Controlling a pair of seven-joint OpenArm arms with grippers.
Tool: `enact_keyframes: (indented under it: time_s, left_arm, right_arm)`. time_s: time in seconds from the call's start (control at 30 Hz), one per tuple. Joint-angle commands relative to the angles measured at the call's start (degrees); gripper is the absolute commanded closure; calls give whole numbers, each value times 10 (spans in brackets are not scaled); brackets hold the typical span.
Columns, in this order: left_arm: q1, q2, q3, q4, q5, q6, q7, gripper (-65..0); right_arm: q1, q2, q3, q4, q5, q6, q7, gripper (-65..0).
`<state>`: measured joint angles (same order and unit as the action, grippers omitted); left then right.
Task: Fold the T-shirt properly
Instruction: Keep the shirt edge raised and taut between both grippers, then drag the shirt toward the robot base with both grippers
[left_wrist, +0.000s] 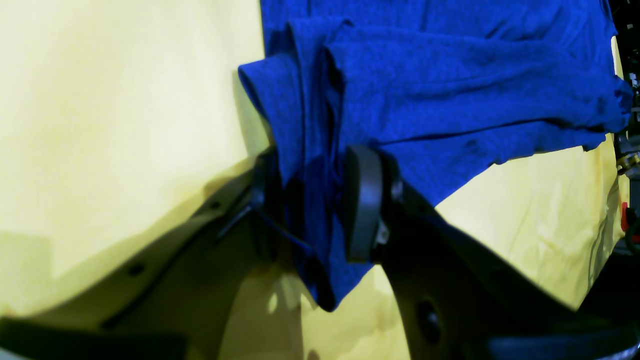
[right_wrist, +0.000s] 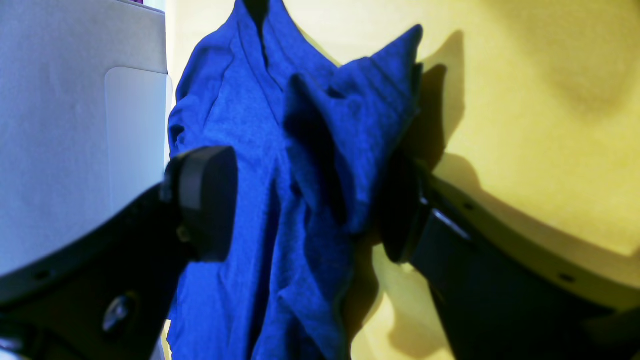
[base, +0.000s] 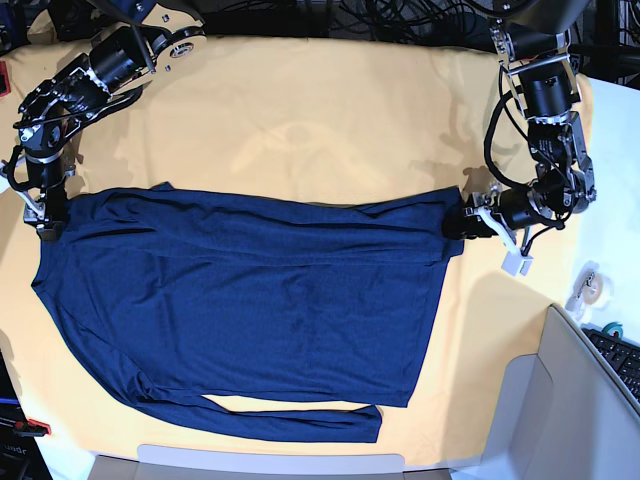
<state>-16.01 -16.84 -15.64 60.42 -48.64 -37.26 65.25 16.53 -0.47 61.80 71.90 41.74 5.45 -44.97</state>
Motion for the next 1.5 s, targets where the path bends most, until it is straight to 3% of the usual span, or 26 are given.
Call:
enact_keyframes:
  time_s: [0.0, 0.07, 0.1, 0.23, 0.27, 0.57, 0.93, 1.2, 1.27, 1.33, 1.47]
  left_arm:
    - [-11, -7, -2, 9, -7, 0, -4, -200]
    - [-11, -7, -2, 9, -7, 1, -4, -200]
    - [-12, -7, -2, 9, -7, 1, -3, -201]
    - [-13, -7, -3, 9, -7, 2, 23, -202]
    - [-13, -6, -3, 9, -7, 2, 29, -202]
    - [-32, 16, 1, 8, -5, 3, 29, -225]
    - [-28, 18, 10, 7, -5, 4, 28, -219]
    - [-20, 18, 70, -27, -5, 4, -9, -161]
    - [-21, 18, 70, -47, -5, 2, -16, -108]
    - [-21, 18, 69, -54, -5, 1, -16, 0]
    - [-16, 14, 66, -31, -6, 2, -9, -3]
  right_arm:
    - [7, -19, -9, -17, 9, -25, -54, -418]
    - [9, -19, -23, -17, 10, -25, -54, -384]
    - [10, -19, -29, -17, 12, -25, -54, -334]
    - [11, -19, -38, -18, 9, -24, -51, -40]
    - [11, -19, -43, -18, 9, -24, -51, 0]
    - [11, -19, -54, -18, 9, -24, -53, 0]
    - [6, -19, -54, -18, 9, -24, -54, 0]
    - [-3, -19, -54, -18, 9, -24, -54, 0]
    - [-9, -18, -54, -17, 11, -24, -54, 0]
    - [-11, -16, -54, -14, 12, -23, -55, 0]
    - [-27, -14, -54, 9, 13, -23, -69, 0]
